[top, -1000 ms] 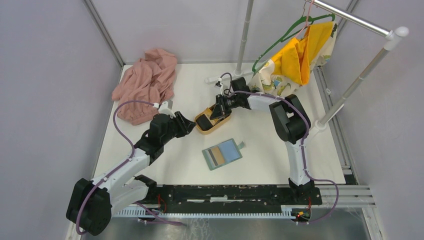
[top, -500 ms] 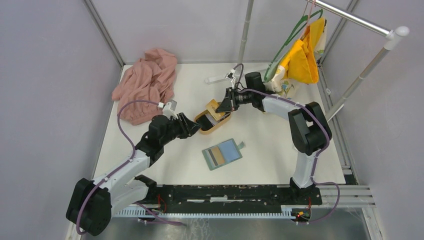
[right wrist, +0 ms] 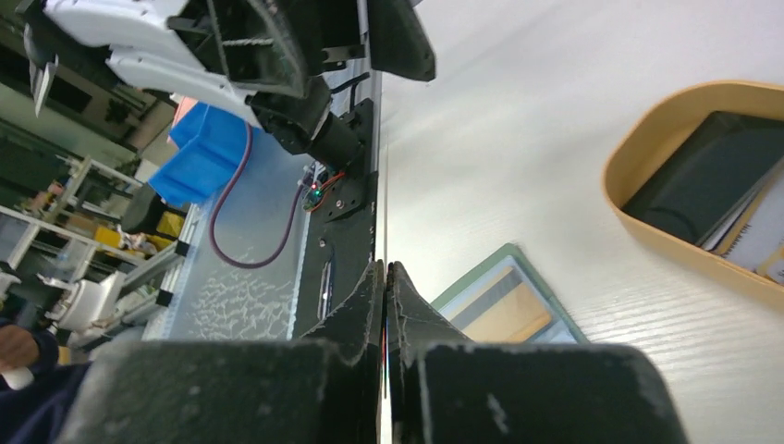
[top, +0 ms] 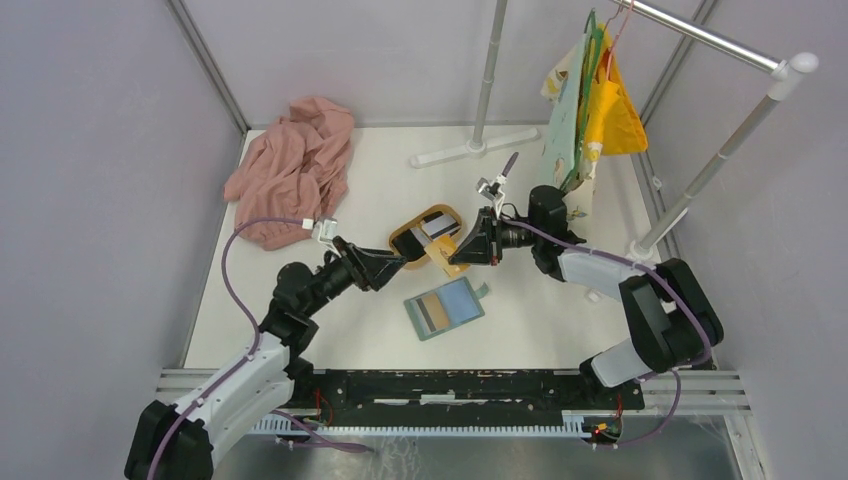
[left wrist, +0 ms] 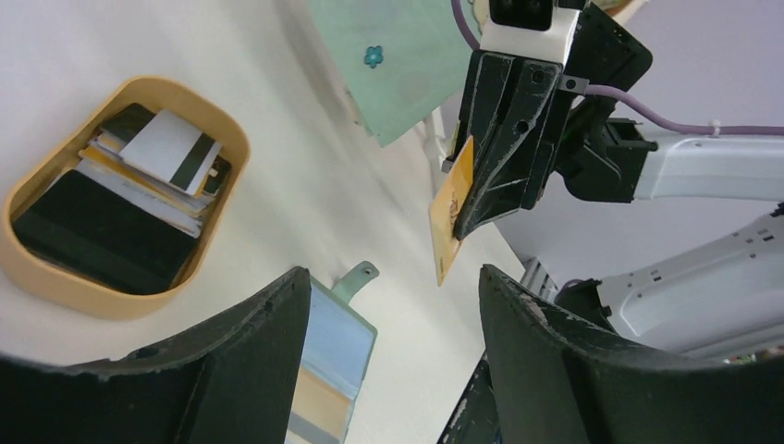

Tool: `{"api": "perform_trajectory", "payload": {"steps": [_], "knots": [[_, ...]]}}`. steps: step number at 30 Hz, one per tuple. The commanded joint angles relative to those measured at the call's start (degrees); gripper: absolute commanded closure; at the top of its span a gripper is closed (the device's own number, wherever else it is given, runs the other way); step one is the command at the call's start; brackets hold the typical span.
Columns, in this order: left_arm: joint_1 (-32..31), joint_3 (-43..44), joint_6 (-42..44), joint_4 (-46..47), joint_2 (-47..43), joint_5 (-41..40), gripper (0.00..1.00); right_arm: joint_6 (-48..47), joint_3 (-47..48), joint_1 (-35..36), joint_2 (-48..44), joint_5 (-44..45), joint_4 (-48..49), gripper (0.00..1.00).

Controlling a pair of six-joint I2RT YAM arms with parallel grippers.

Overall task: Put the credit cards into the card holder
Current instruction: Pick up the credit card from the storage box.

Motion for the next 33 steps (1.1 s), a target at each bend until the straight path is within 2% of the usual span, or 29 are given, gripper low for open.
{"api": "perform_trajectory", "payload": {"steps": [1, 4, 8, 11, 18, 23, 26, 30, 33], "knots": [[-1.5, -4.6, -2.8, 20.2, -1.5, 5.2, 0.27, -4.0, -5.2, 0.3, -6.2, -3.8, 6.8, 1.0], [-5.8, -6.3, 1.2, 24.1, -1.9, 2.8, 0.26, -6.0, -6.7, 0.2, -9.0, -4.5, 6.3, 1.0], [-15.7, -6.6, 10.0, 24.4, -2.1, -5.0, 0.24, -7.9, -6.4, 0.2, -11.2, -5.1, 5.3, 1.0], [-20.4, -6.0, 14.6, 25.2, -0.3, -8.3, 0.21, -7.9, -6.4, 0.2, -11.4, -5.3, 5.3, 1.0], [-22.3, -5.0, 15.4, 31.4, 8.1, -10.8, 0.2, -7.7, -6.5, 1.0, -11.3, -5.8, 5.4, 1.0], [-22.5, -3.4, 15.0, 35.5, 13.3, -10.2, 0.25, -7.9, -6.4, 2.0, -11.2, -6.4, 5.6, 1.0], [-22.6, -2.7, 14.6, 37.3, 15.7, -9.2, 0.32, -7.9, -6.4, 2.3, -10.9, -6.5, 5.6, 0.99], [-22.6, -1.1, 14.3, 37.8, 18.0, -6.5, 0.56, -7.9, -6.4, 2.8, -10.4, -6.5, 5.5, 0.99], [-22.4, -0.1, 14.2, 37.3, 19.6, -4.8, 0.8, -8.2, -6.4, 3.1, -10.4, -6.6, 5.4, 0.98]]}}
